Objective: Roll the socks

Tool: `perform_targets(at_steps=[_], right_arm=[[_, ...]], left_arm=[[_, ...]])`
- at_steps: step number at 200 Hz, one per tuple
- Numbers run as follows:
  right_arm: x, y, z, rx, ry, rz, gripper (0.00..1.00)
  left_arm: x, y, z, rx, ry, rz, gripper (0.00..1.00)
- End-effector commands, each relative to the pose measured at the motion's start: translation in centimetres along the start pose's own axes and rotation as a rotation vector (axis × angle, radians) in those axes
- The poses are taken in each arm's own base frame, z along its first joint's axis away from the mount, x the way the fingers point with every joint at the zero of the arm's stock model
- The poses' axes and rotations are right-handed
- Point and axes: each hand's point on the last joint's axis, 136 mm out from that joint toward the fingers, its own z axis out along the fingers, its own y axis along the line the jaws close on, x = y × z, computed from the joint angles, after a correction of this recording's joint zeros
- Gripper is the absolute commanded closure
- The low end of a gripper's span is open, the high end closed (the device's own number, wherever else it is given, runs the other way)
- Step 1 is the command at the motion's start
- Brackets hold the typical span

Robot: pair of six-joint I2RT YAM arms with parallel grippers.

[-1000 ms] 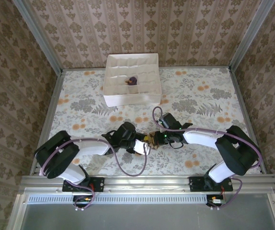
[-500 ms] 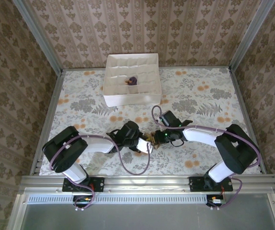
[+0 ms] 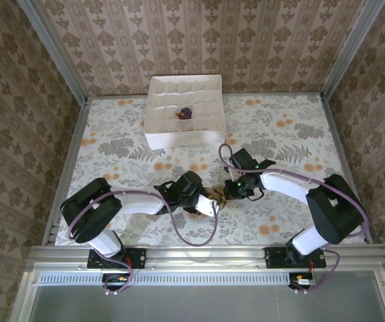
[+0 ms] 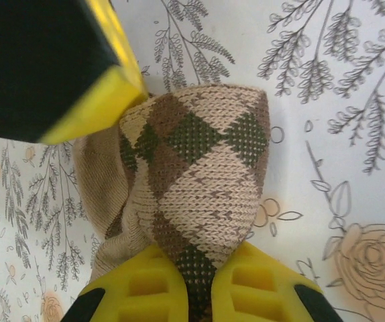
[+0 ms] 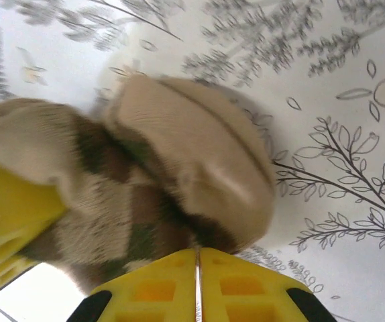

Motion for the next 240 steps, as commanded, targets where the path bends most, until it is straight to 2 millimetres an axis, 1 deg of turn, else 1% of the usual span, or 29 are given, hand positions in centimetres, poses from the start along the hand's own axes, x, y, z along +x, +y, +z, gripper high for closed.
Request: perform_targets(at_steps=[1, 22, 34, 55, 64, 78, 99, 112, 131, 159, 178, 192, 196, 206, 223, 240], right_arm=[[-0.3, -0.6, 1.2, 0.033, 0.027, 0.027, 0.93], [-0.6, -0.7, 2.6, 0.029, 0.058, 0.025, 0.97], [-0.6, -0.5, 3.4, 0.016, 0.079, 0.021, 0.99], [-0.4, -0.1, 4.3, 0.001, 0.102, 0.004, 1.0], [-0.5, 0.3, 4.5, -0.012, 0.105, -0.01, 1.0], [-0.4, 1.0, 4.6, -0.033, 0.106, -0.035, 1.0], [-0.3, 2.2, 4.7, -0.077, 0.103, -0.08, 1.0], [-0.1, 2.5, 4.7, -0.093, 0.104, -0.097, 1.0], [0.2, 2.5, 4.7, -0.1, 0.1, -0.105, 1.0], [0.3, 2.1, 4.3, -0.102, 0.083, -0.091, 1.0], [0.6, 1.2, 4.3, -0.062, 0.092, -0.076, 1.0], [1.0, 0.0, 4.5, -0.017, 0.11, -0.051, 1.0], [1.2, -0.3, 4.6, -0.002, 0.116, -0.039, 1.0], [1.4, -1.0, 4.8, 0.02, 0.128, -0.014, 1.0], [1.5, -1.6, 4.8, 0.028, 0.117, 0.021, 1.0], [1.2, -1.6, 4.6, 0.024, 0.093, 0.032, 1.0]], left_arm=[[1.5, -5.5, -0.9, 0.213, 0.081, -0.054, 1.0], [0.4, -6.3, -1.9, 0.255, 0.059, -0.046, 1.0], [-0.6, -6.7, -2.6, 0.287, 0.023, -0.049, 1.0], [-2.3, -7.2, -3.8, 0.366, -0.031, -0.076, 1.0], [-2.8, -7.4, -4.1, 0.407, -0.038, -0.086, 1.0], [-3.5, -7.3, -4.6, 0.472, -0.054, -0.135, 1.0], [-4.5, -6.3, -5.1, 0.581, -0.084, -0.266, 1.0], [-4.5, -5.9, -5.2, 0.66, -0.056, -0.337, 1.0], [-4.1, -5.7, -4.9, 0.745, -0.013, -0.428, 1.0], [-3.1, -5.3, -4.0, 0.759, -0.004, -0.548, 1.0], [-2.6, -5.1, -3.7, 0.745, 0.009, -0.605, 1.0], [-2.5, -5.2, -3.5, 0.733, 0.015, -0.636, 1.0], [-2.9, -5.1, -3.6, 0.741, -0.007, -0.655, 1.0], [-3.0, -5.2, -3.4, 0.744, -0.011, -0.691, 1.0], [-3.1, -5.5, -3.0, 0.761, -0.019, -0.768, 1.0], [-3.3, -5.8, -2.3, 0.772, -0.032, -0.852, 1.0]])
